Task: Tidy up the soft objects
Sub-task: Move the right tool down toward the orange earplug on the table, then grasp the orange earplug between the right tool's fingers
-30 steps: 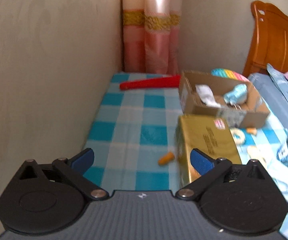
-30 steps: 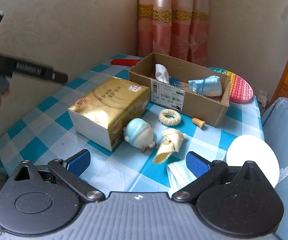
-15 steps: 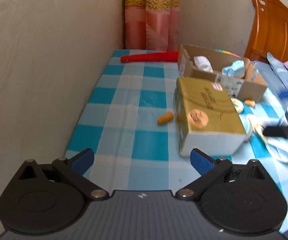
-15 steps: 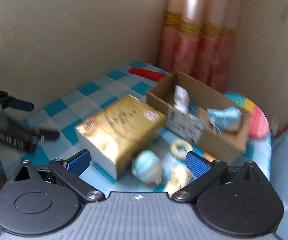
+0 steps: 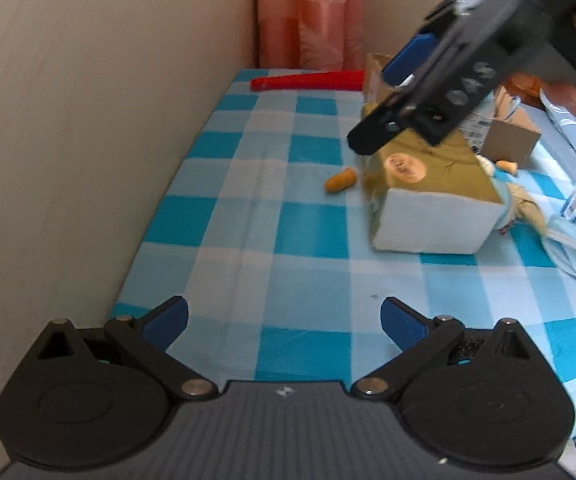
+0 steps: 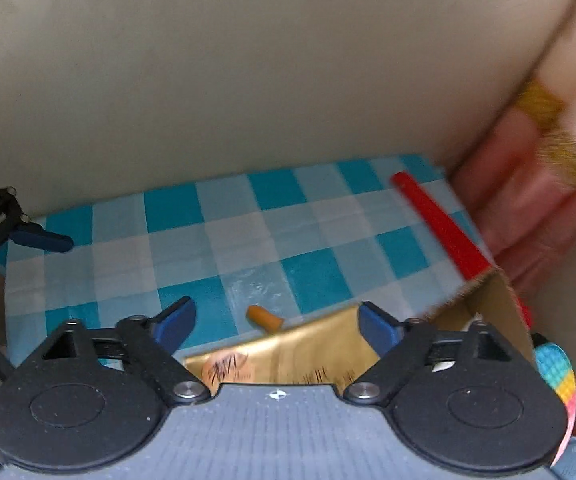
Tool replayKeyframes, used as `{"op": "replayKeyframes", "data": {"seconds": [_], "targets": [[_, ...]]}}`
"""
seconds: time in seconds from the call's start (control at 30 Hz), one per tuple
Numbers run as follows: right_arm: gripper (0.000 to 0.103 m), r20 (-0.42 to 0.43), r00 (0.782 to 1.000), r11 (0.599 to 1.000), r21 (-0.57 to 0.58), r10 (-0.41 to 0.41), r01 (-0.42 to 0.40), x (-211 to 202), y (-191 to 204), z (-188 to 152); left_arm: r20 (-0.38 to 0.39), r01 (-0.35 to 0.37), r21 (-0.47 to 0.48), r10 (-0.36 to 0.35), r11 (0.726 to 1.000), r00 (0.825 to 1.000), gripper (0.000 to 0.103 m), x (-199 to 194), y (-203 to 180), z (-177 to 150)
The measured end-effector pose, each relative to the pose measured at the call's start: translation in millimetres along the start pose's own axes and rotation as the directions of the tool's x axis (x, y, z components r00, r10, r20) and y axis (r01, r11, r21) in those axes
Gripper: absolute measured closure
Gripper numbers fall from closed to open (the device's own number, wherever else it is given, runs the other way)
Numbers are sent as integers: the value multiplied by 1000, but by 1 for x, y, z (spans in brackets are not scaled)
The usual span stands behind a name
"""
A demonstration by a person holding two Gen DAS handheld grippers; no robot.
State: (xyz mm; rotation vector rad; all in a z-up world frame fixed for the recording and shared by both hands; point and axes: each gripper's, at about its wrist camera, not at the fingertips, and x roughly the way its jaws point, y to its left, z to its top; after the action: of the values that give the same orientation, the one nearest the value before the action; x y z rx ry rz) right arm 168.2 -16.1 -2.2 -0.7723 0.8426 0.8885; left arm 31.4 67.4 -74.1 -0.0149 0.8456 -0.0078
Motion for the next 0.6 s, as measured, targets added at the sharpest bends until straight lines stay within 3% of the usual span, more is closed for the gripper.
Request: {"op": "replayKeyframes", "data": {"seconds": [0.13, 0.27, 0.6], "targets": [[21, -118, 991, 999, 0, 54, -54, 32, -6, 21, -2, -6, -20, 5, 1000, 1000, 1, 3, 6, -2], [27, -233, 966, 993, 55, 110, -100, 62, -14, 31, -6, -7, -32, 6, 999, 1000, 1, 6, 9, -3], [40, -349, 928, 991, 74, 130, -111, 93, -9, 37, -22, 7, -32, -8, 999, 1000, 1, 14, 10, -3]]}}
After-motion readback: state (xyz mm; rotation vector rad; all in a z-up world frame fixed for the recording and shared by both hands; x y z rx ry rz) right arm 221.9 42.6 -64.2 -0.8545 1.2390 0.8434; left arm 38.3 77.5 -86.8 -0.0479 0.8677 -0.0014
